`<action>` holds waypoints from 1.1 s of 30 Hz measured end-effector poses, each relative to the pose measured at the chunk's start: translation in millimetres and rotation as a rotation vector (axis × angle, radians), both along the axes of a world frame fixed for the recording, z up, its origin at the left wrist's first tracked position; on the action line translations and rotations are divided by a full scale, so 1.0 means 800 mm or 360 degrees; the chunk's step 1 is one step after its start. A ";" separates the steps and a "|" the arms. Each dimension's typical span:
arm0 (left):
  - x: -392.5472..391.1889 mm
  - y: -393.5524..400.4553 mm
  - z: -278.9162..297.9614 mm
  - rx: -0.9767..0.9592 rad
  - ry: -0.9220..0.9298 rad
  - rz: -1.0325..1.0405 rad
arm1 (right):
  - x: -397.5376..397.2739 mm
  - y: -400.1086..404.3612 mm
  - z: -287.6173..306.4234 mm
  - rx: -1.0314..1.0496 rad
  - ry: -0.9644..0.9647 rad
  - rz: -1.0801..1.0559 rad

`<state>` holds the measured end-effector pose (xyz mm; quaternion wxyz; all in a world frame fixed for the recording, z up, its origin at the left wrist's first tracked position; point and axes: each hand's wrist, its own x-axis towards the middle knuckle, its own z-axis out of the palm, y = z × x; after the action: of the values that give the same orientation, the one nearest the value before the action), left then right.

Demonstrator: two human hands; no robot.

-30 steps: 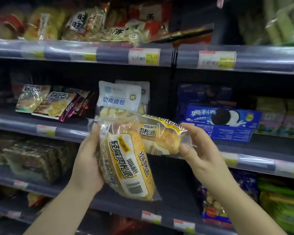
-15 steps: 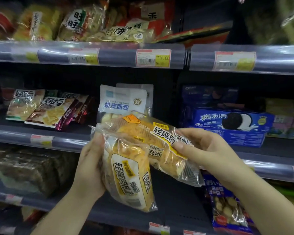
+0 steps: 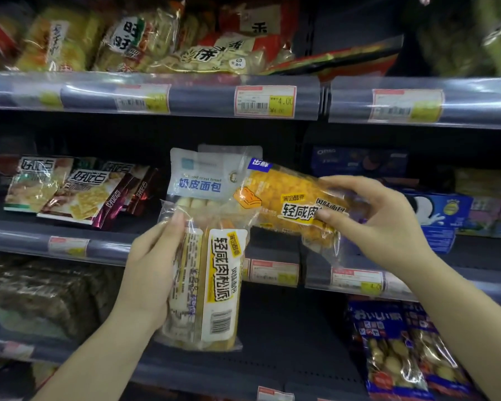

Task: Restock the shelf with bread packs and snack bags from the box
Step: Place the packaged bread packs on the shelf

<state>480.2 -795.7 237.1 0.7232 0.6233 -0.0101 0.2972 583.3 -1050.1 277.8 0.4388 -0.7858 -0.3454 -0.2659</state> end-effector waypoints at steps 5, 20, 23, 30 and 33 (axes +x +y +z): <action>0.005 0.004 -0.002 -0.0077 0.0081 0.0067 | 0.036 0.007 -0.001 -0.0194 -0.0208 -0.0184; 0.010 -0.010 -0.007 -0.0116 0.0153 0.0153 | 0.066 0.018 -0.029 -0.0438 -0.0436 -0.0090; 0.011 -0.014 -0.006 -0.0141 0.0137 0.0152 | 0.067 0.036 -0.031 -0.0483 -0.0555 -0.0024; 0.003 -0.008 -0.014 -0.0143 0.0182 0.0176 | 0.076 0.048 -0.040 -0.0480 -0.0483 0.0097; -0.002 -0.002 -0.017 -0.0131 0.0202 0.0182 | 0.085 0.042 -0.035 -0.0509 -0.0514 0.0127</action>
<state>478.4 -797.5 223.3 0.7292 0.6103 0.0836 0.2980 651.4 -1016.6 249.6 0.2578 -0.7784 -0.4796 -0.3125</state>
